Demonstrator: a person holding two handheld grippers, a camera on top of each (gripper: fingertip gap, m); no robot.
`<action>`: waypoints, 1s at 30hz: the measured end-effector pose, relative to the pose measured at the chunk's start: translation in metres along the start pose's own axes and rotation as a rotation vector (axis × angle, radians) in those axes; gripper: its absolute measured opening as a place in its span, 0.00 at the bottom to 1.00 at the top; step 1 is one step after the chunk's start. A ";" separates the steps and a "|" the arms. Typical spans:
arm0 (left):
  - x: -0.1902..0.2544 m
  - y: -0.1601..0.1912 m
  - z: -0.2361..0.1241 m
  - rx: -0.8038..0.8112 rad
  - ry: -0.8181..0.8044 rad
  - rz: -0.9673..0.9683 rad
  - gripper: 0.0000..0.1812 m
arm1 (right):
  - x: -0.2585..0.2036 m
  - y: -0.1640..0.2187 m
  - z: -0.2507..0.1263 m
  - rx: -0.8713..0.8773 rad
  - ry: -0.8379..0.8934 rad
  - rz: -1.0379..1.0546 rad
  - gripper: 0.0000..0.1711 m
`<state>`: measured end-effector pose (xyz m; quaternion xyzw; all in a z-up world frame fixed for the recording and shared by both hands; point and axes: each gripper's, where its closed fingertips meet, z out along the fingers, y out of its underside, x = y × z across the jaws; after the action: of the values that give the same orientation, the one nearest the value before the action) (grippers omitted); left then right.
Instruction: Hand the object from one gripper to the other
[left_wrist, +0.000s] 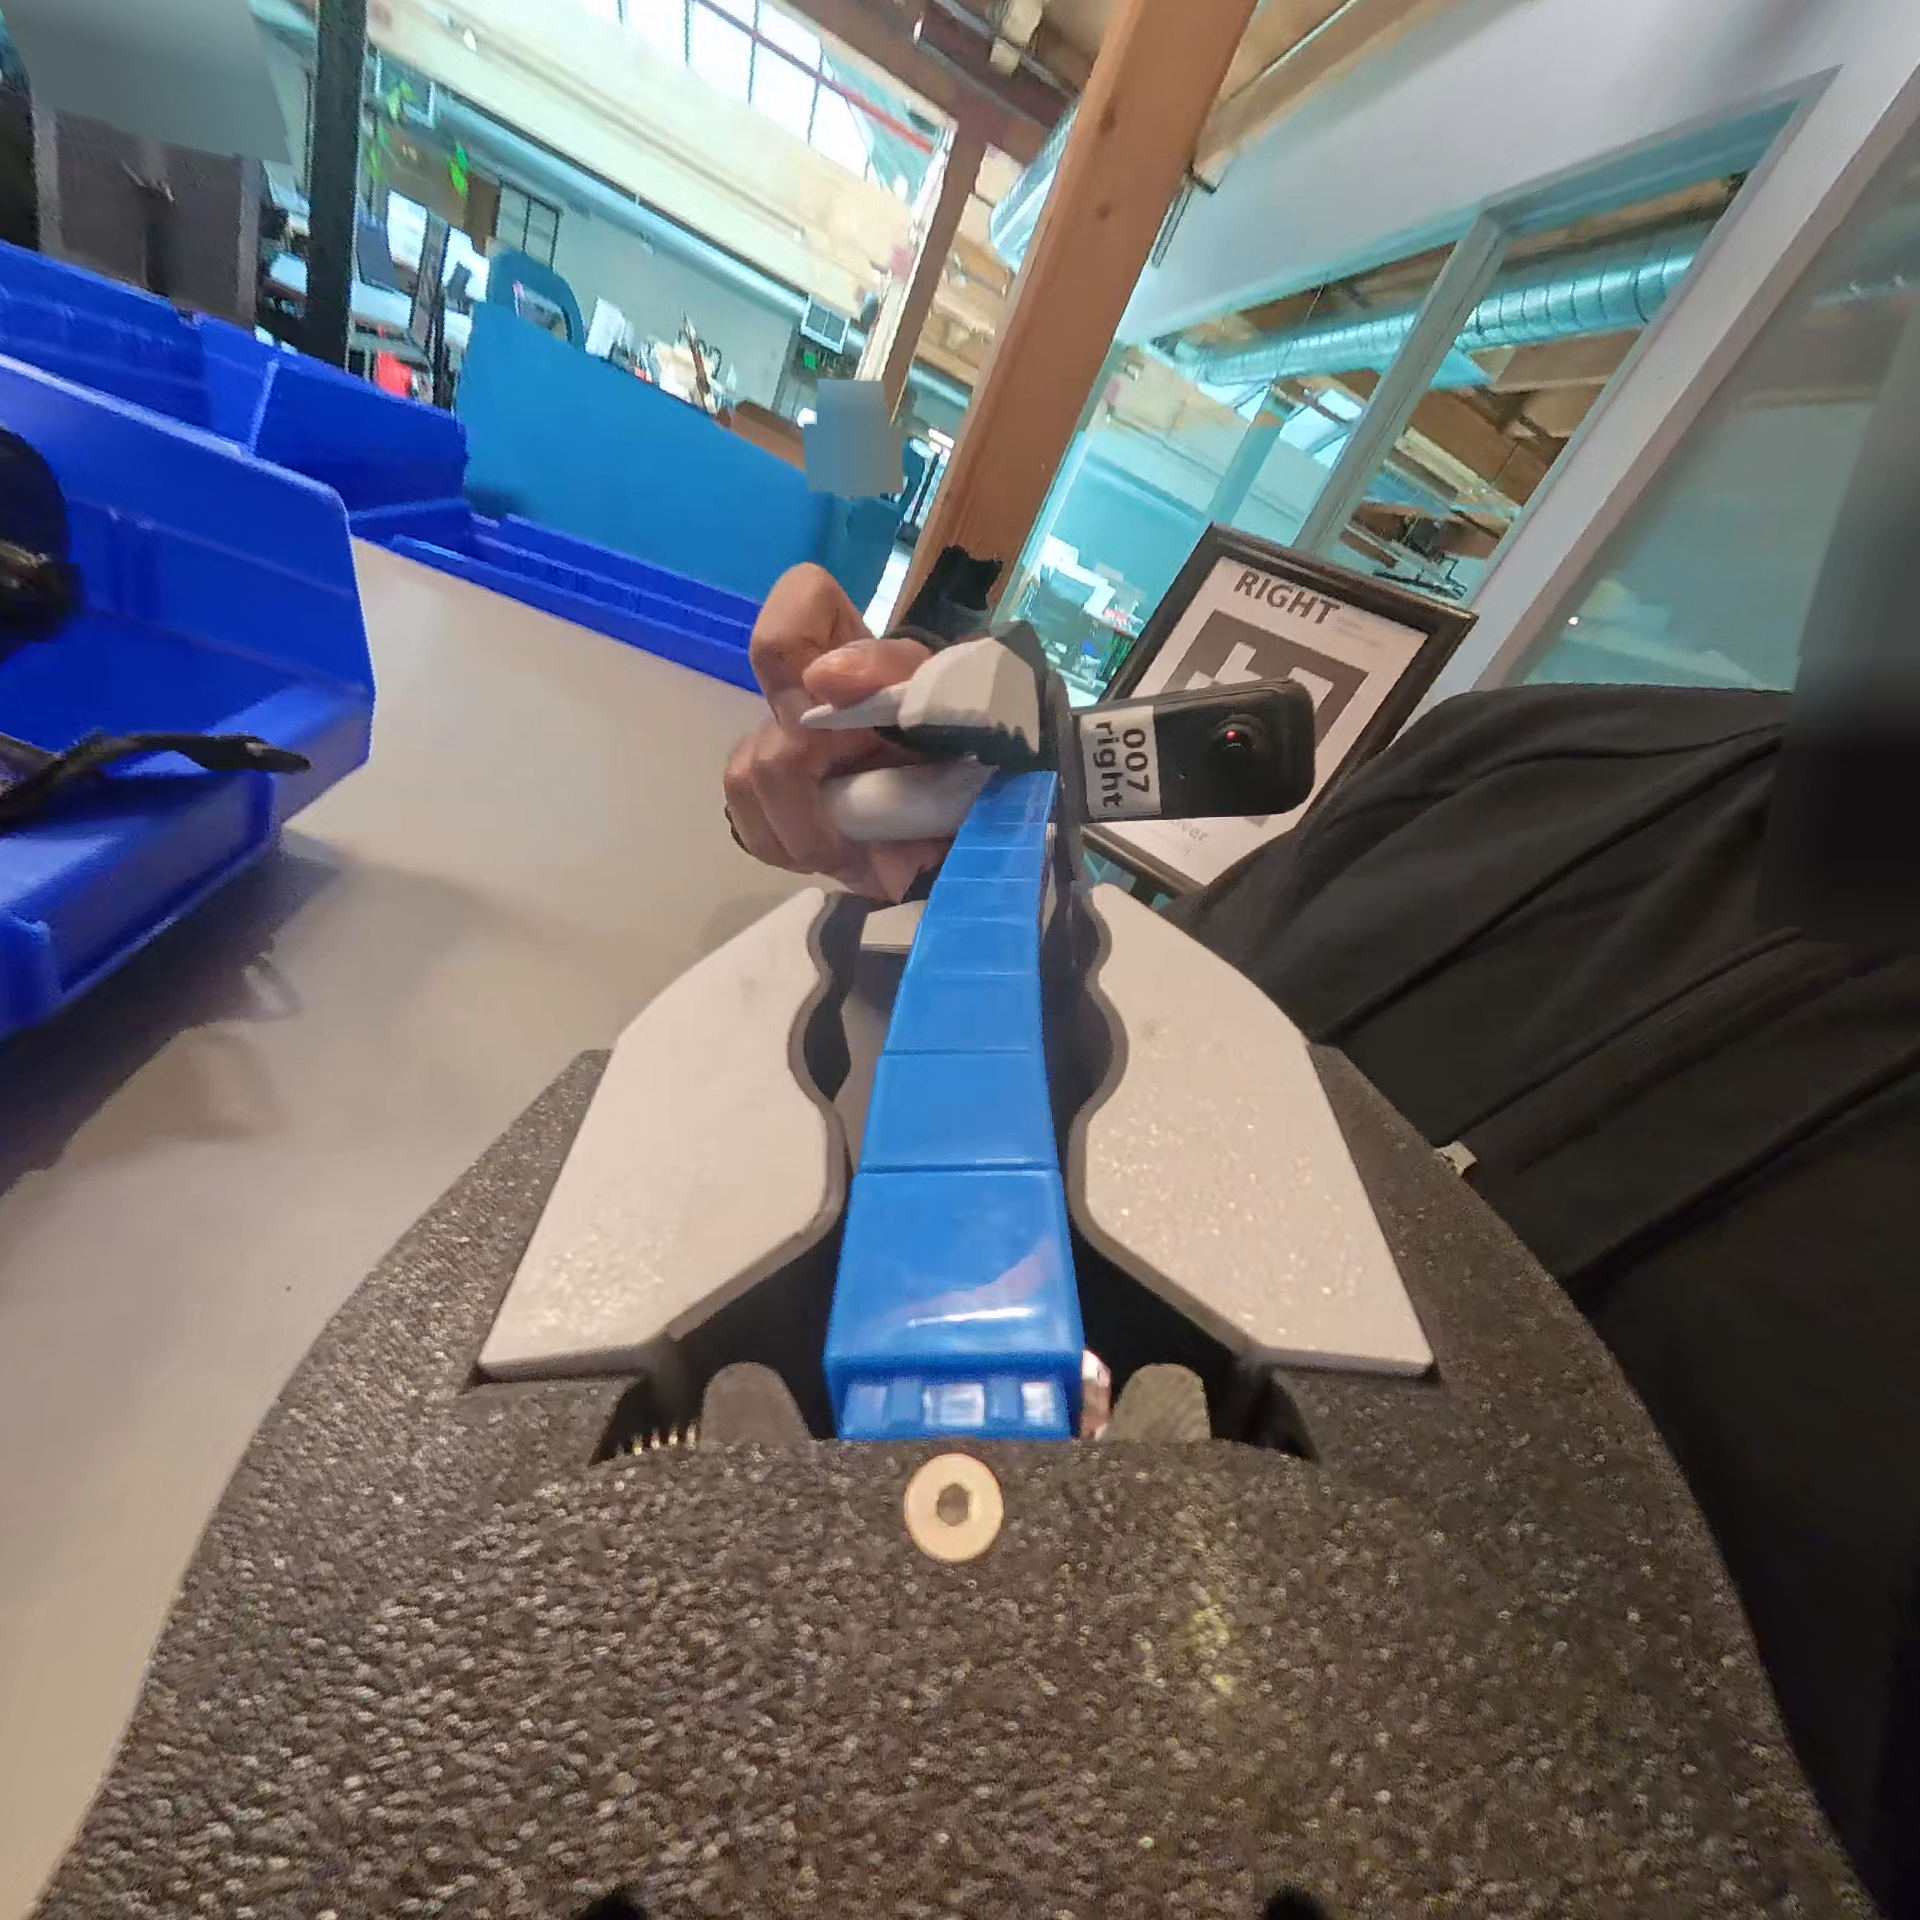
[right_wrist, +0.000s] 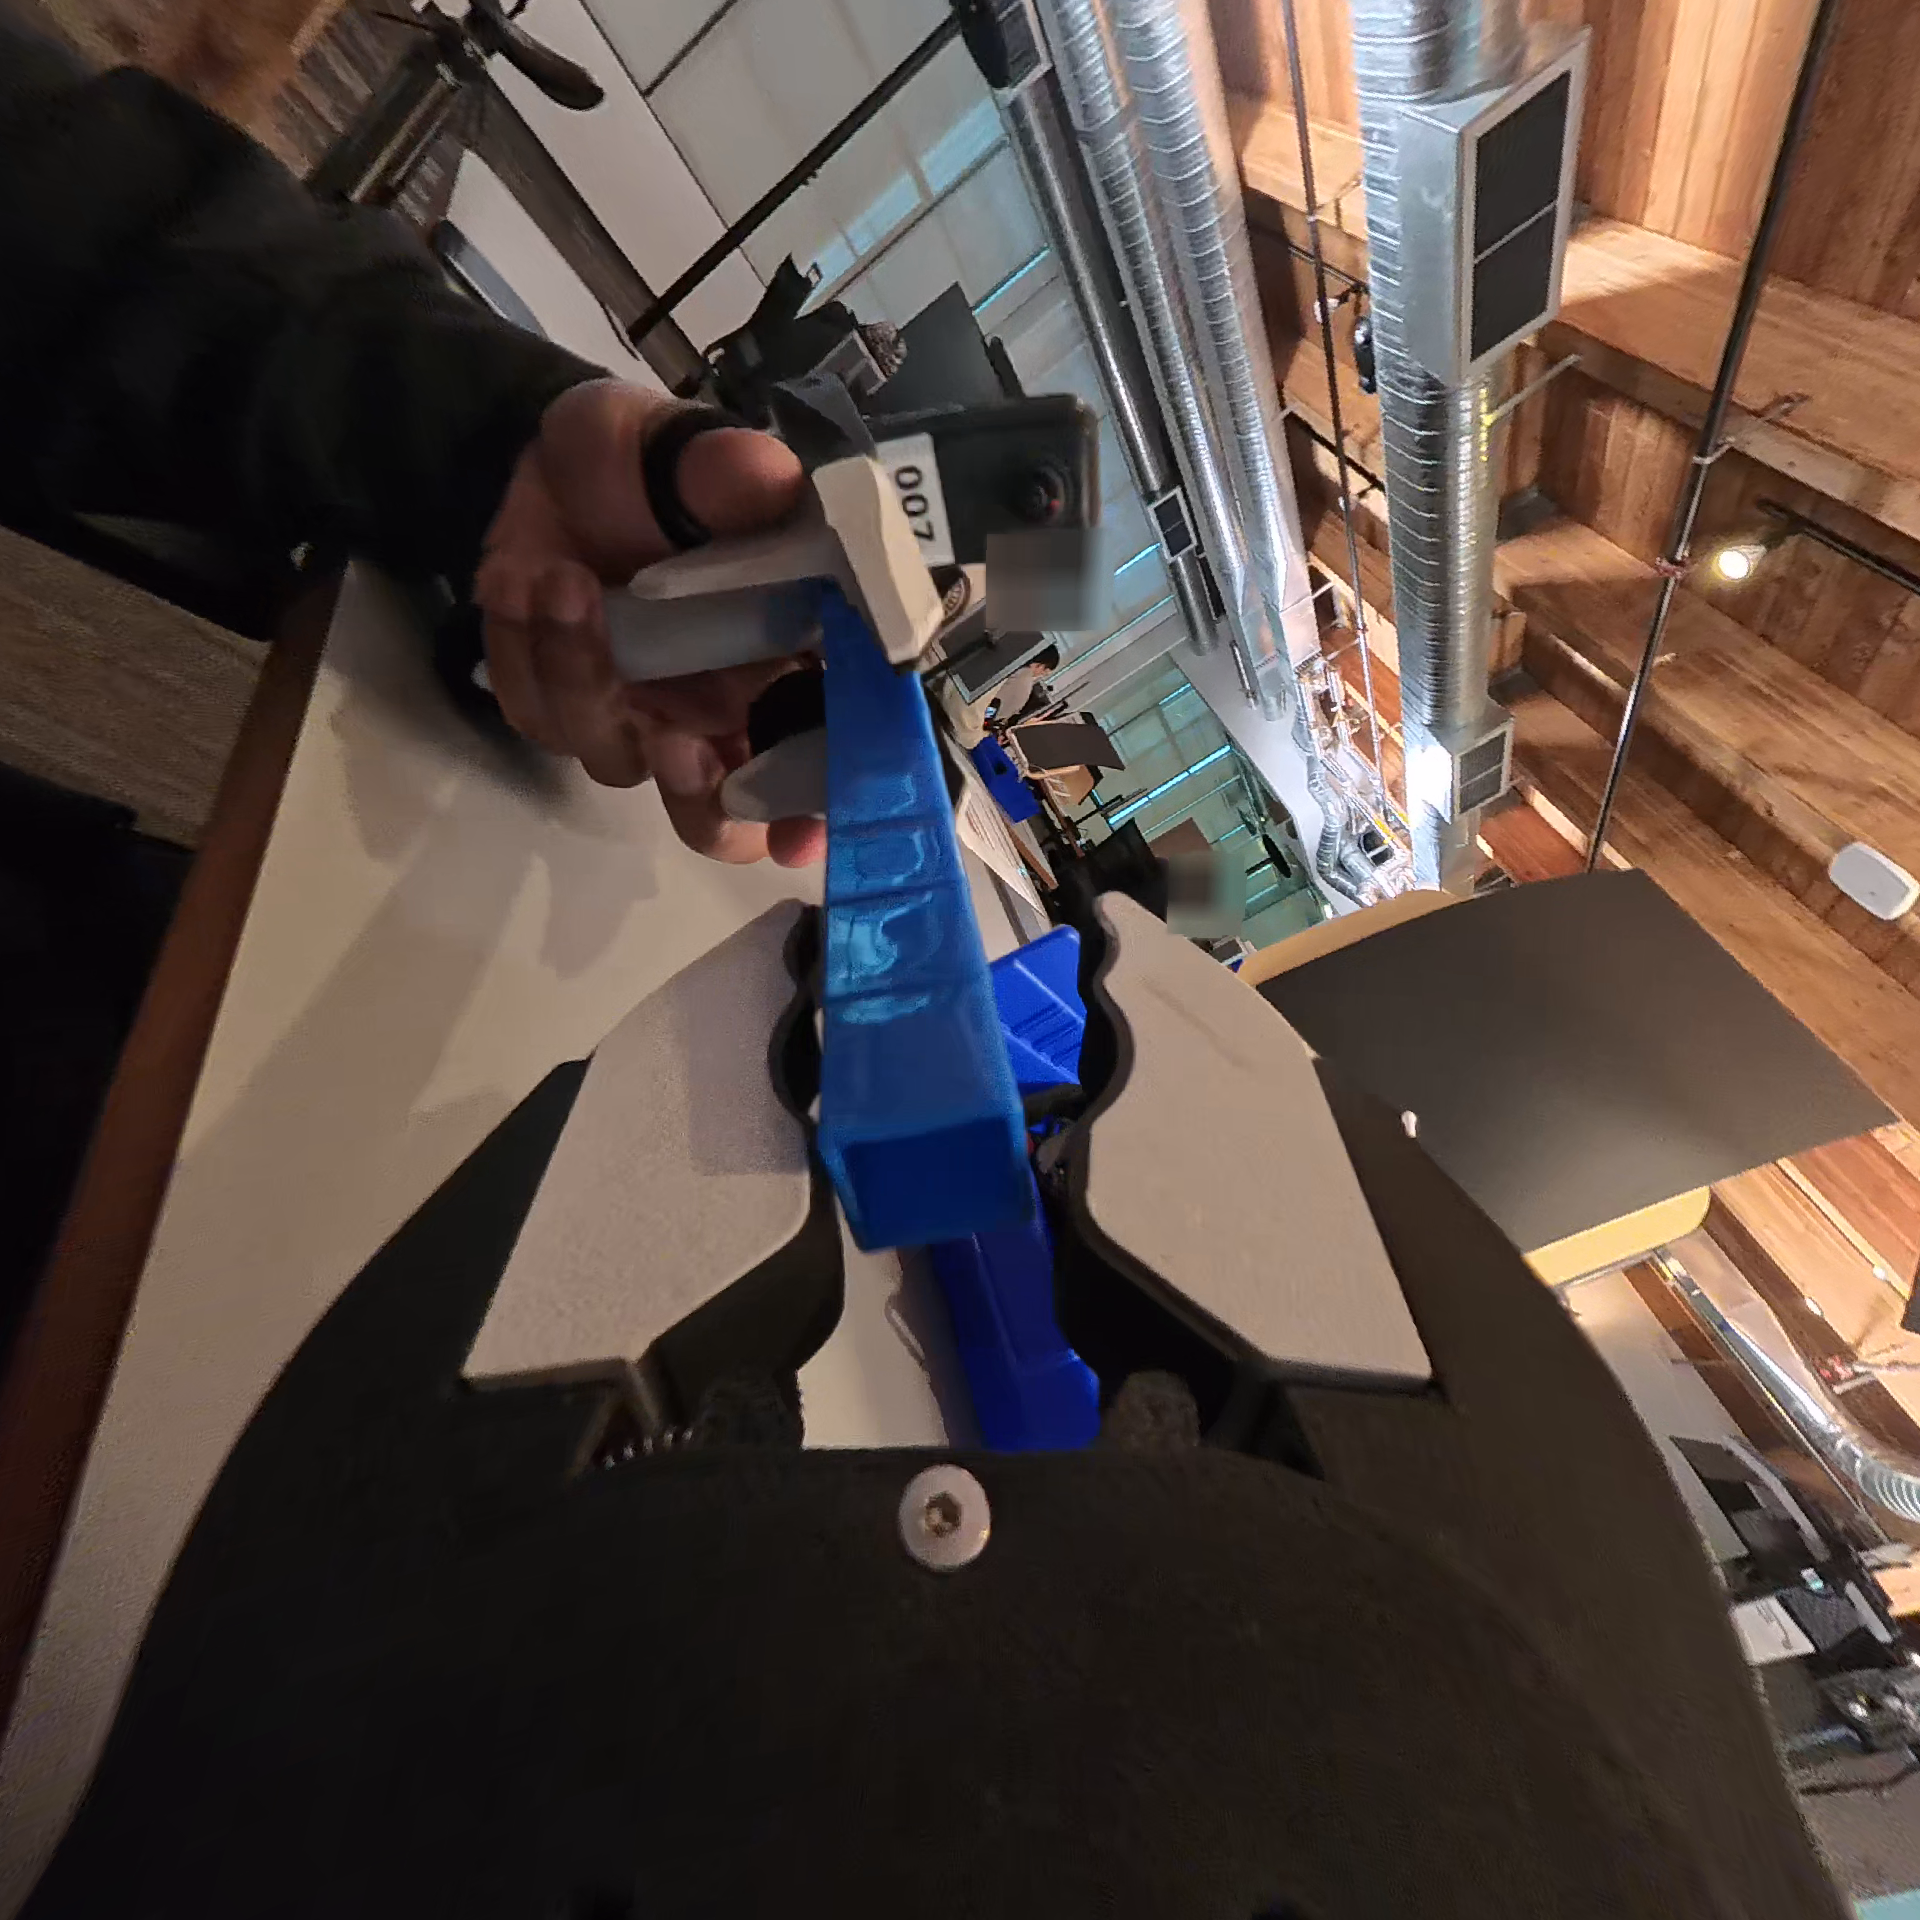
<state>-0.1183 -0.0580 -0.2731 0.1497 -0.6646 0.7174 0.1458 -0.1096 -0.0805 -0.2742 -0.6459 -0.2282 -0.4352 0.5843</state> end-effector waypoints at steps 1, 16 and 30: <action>-0.001 0.002 0.001 -0.012 -0.005 -0.011 0.24 | -0.003 -0.001 0.001 0.003 -0.010 -0.006 0.27; -0.007 -0.015 -0.001 0.111 -0.050 0.044 0.31 | -0.003 0.004 0.003 -0.022 -0.017 0.027 0.24; -0.021 -0.027 -0.015 0.191 -0.151 0.082 0.30 | 0.003 0.012 0.004 -0.059 -0.027 0.146 0.24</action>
<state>-0.0886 -0.0416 -0.2576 0.1890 -0.6081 0.7694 0.0510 -0.0970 -0.0795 -0.2784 -0.6835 -0.1756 -0.3893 0.5920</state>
